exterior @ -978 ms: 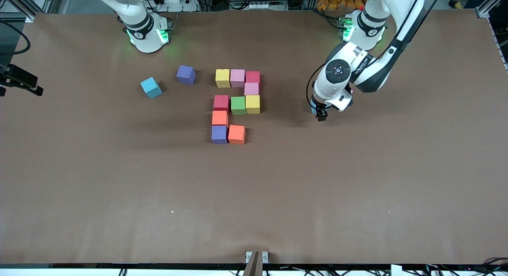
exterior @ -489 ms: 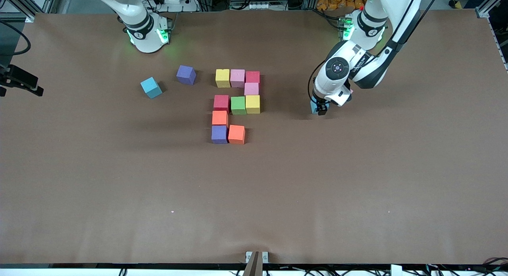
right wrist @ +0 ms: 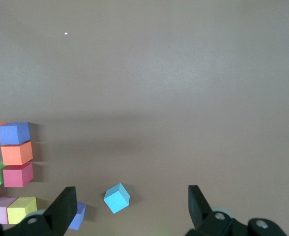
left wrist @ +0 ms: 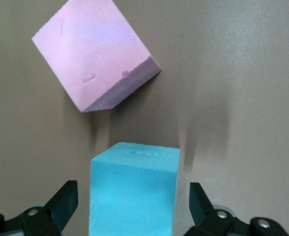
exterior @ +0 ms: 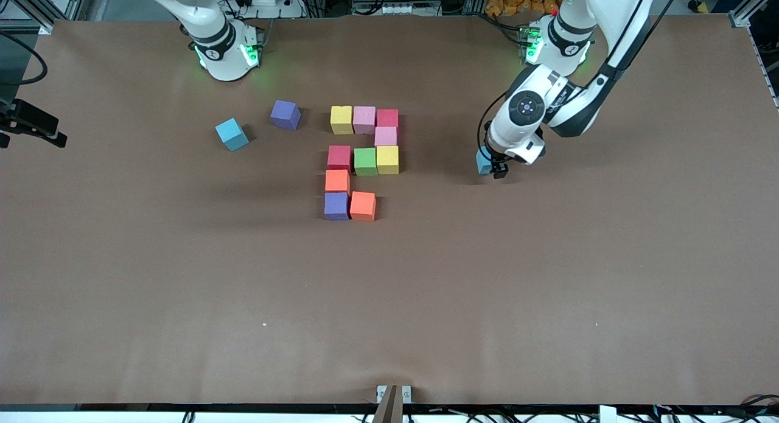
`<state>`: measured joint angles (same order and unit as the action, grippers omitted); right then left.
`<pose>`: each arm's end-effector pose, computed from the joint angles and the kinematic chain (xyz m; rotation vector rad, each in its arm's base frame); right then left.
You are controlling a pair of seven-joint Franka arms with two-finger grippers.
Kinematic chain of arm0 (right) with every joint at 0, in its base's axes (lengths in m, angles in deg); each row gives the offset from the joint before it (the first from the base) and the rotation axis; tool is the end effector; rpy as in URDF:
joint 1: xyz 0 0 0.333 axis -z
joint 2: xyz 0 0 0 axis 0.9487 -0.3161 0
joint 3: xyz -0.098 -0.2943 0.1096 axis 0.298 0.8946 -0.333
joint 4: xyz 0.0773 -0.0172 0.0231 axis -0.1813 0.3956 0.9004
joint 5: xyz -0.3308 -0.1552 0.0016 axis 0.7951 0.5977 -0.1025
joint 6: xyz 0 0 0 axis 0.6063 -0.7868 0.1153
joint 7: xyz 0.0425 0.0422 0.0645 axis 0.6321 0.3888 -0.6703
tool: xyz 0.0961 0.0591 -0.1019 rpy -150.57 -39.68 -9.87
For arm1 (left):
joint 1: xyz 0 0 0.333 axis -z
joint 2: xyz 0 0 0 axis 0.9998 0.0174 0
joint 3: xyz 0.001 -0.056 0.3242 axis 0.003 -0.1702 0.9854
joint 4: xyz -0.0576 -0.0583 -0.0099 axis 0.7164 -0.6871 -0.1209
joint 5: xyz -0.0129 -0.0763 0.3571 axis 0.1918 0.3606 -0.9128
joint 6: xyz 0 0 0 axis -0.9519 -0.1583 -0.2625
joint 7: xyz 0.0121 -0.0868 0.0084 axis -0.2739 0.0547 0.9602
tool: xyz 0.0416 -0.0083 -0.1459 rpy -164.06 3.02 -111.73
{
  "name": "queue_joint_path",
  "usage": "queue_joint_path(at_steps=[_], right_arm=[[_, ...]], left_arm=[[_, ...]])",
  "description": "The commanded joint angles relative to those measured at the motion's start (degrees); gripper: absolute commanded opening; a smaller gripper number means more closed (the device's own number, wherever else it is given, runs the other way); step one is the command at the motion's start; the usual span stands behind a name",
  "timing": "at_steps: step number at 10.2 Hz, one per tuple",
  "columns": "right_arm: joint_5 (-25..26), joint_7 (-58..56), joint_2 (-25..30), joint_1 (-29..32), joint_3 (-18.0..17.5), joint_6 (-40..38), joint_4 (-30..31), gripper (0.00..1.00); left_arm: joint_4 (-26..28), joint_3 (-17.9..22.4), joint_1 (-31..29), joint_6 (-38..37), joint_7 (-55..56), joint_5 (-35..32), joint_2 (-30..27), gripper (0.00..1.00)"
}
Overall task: Form number 2 with 11 blocks
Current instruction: 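Grasp the cyan cube with the left gripper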
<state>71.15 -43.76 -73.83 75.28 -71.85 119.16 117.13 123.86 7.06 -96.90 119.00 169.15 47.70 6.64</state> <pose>0.5294 -0.0412 0.6212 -3.1343 0.0097 0.0390 0.3836 -0.2385 0.1920 -1.9201 -2.2991 0.1561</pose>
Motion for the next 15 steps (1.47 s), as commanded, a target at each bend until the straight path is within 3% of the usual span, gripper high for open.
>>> queue_joint_path(at_steps=[1, 4, 5, 6, 7, 10, 12, 15], right_arm=[[0.3, -0.6, 0.0, 0.8, -0.6, -0.3, -0.3, 1.0], [0.2, -0.2, 0.1, 0.9, -0.6, -0.5, -0.4, 1.0], [-0.3, -0.2, 0.1, 0.7, -0.7, -0.4, -0.6, 1.0], [-0.4, -0.1, 0.1, 0.6, -0.7, -0.4, -0.6, 1.0], [-0.3, -0.2, 0.1, 0.7, -0.7, -0.4, -0.6, 1.0], [-0.2, -0.1, 0.2, 0.7, -0.7, -0.3, -0.7, 1.0], [0.0, -0.1, 0.2, 0.9, -0.6, -0.2, -0.7, 1.0], [0.2, -0.7, 0.2, 0.9, -0.7, -0.5, -0.7, 1.0]], left_arm=[[0.7, -0.7, -1.6, 1.7, -0.7, -0.5, -0.2, 1.0], [0.6, -0.7, -1.4, 2.3, -0.7, -0.5, 0.5, 1.0], [0.6, -0.7, -1.5, 2.3, -0.7, -0.5, 0.5, 0.83], [0.5, -0.7, -1.6, 2.3, -0.7, -0.6, 0.6, 0.4], [0.4, -0.7, -1.6, 2.3, -0.8, -0.6, 0.8, 0.15], [-2.1, -0.8, -1.2, 1.3, -2.3, -0.6, 0.5, 0.1], [-9.0, -0.9, 1.1, -4.3, -3.6, -0.7, 2.1, 0.1], [-23.8, -0.8, 6.0, -13.8, -3.5, -3.3, 11.3, 0.1]])
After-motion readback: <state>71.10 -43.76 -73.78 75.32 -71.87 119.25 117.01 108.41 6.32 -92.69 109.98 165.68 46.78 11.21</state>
